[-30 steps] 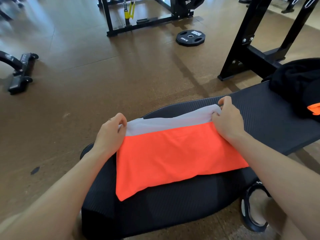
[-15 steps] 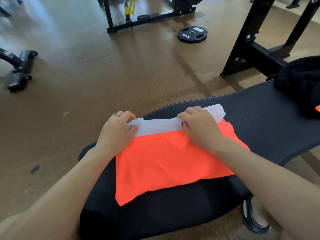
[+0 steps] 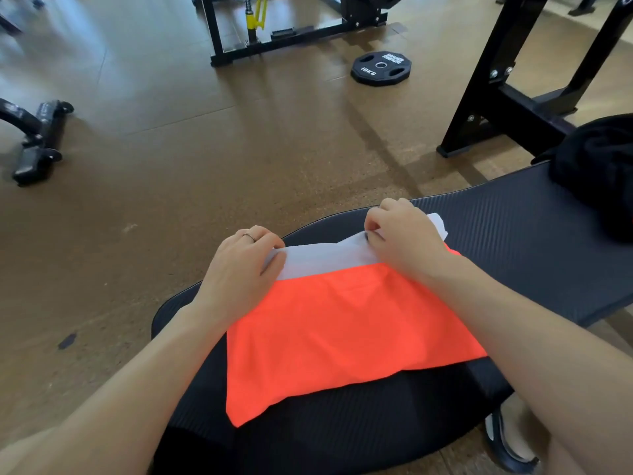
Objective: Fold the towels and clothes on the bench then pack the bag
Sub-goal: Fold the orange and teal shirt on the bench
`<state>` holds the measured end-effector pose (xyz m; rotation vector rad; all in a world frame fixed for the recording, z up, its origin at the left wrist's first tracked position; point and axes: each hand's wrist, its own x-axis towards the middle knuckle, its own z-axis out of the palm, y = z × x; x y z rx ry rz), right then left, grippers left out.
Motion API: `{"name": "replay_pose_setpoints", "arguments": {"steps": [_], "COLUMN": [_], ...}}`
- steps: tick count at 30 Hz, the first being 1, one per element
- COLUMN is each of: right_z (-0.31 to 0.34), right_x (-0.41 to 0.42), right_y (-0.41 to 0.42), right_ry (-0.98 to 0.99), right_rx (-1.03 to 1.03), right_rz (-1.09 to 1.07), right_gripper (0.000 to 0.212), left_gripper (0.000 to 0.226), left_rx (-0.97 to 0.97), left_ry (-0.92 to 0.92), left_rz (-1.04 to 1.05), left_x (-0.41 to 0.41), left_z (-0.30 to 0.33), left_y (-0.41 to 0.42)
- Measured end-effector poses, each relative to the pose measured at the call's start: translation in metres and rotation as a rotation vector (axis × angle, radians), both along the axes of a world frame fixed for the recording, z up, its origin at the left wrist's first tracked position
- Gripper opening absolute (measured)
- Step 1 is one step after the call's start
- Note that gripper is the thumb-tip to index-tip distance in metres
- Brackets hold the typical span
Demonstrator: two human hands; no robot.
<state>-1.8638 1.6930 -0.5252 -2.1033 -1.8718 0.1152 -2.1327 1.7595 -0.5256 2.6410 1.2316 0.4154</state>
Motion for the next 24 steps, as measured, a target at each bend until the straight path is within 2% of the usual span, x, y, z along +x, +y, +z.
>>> {"name": "replay_pose_setpoints", "arguments": {"steps": [2,4,6,9,12,14,16,18,21,24], "right_z": [0.004,0.002,-0.004,-0.013,-0.018,-0.014,-0.008,-0.002,-0.008,-0.015], "right_x": [0.002,0.006,0.007,0.003,0.002,-0.005,-0.018,-0.035,-0.032,-0.002], "right_y": [0.003,0.005,0.006,0.006,0.008,0.007,0.001,-0.012,-0.030,-0.034], "right_ry": [0.012,-0.061,-0.132,-0.139,-0.167,-0.166,-0.053,0.032,-0.106,-0.116], "right_rx": [0.010,-0.001,-0.001,0.035,0.066,0.110,0.154,0.006,-0.366,-0.411], "right_rz": [-0.072,-0.089,-0.072,-0.067,-0.119,-0.111,0.037,0.233,0.273,0.098], "right_gripper": [0.017,0.020,0.019,0.010,0.014,0.006,0.029,0.054,0.084,0.069], "left_gripper": [0.015,0.015,0.019,0.036,0.045,0.051,0.064,0.075,0.081,0.081], "left_rx": [-0.006,0.001,0.020,0.073,0.136,0.108,0.047,-0.034,-0.062,-0.055], "left_ry": [0.007,0.035,0.078,0.110,0.098,0.163,0.297,0.407,0.437,0.431], "left_rz": [0.015,0.014,0.013,0.011,-0.128,-0.238,-0.275,-0.231,-0.190,-0.160], "left_x": [0.000,0.000,0.001,0.005,0.015,0.023,0.026,0.022,0.016,0.017], "left_z": [0.000,-0.001,-0.003,-0.002,0.007,0.008,-0.001,-0.012,-0.020,-0.019], "left_y": [0.002,0.002,0.000,-0.005,-0.016,-0.029,-0.039,-0.039,-0.032,-0.033]}}
